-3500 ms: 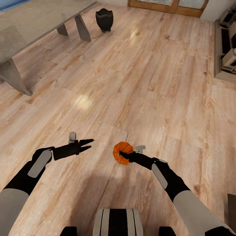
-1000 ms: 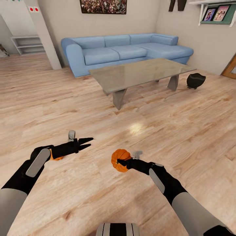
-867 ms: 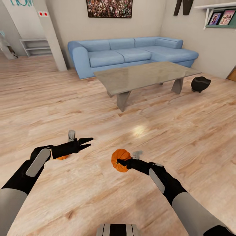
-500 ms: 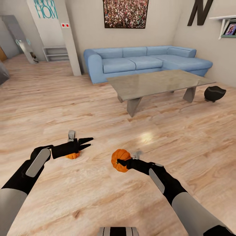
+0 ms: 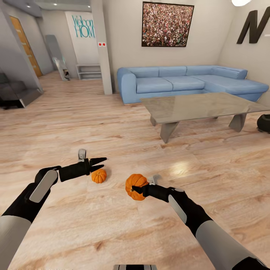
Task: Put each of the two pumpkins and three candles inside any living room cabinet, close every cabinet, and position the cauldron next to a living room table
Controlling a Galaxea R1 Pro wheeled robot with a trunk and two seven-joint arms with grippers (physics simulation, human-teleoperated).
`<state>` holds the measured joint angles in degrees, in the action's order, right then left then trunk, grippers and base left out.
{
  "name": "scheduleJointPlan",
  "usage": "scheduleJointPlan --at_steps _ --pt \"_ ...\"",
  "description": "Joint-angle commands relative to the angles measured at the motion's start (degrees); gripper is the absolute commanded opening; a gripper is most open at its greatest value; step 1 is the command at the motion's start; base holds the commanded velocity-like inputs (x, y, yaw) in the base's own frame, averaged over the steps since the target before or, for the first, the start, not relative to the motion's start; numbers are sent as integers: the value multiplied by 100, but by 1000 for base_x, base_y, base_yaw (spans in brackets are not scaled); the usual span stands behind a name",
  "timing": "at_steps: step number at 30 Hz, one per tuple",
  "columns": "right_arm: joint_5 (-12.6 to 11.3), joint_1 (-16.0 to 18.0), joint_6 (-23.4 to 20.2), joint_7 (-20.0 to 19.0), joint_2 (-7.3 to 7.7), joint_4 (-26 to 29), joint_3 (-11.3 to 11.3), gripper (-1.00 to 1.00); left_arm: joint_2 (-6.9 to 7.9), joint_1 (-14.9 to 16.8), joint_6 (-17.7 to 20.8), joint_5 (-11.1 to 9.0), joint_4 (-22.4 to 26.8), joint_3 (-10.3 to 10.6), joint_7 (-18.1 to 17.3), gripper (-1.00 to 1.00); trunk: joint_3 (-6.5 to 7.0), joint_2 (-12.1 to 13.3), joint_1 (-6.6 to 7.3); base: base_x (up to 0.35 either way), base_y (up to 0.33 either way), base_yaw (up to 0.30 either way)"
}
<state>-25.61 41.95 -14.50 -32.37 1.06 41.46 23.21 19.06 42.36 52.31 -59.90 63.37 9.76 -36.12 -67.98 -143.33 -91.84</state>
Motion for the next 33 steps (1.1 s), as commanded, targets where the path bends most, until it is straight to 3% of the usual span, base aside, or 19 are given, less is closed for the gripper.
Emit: scheduleJointPlan --at_steps 1,7,10,16,33 --pt "-12 -1 -1 2 0 2 -1 -100 0 -1 -1 4 0 0 0 100 26 2 2 0 0 289" --pt "-14 1 -6 0 0 3 18 -100 -5 -2 -1 4 0 4 0 100 166 29 27 0 0 166" --pt "-7 5 -5 -2 0 6 193 -100 -4 -1 -1 4 0 5 0 100 220 149 93 0 0 13" --pt "-5 0 -4 0 0 6 313 -100 1 -4 -3 4 -27 4 0 100 220 149 93 0 0 123" --pt "-18 -3 0 88 -9 3 333 -100 -25 -8 -37 -4 -97 8 0 100 220 149 93 0 0 276"
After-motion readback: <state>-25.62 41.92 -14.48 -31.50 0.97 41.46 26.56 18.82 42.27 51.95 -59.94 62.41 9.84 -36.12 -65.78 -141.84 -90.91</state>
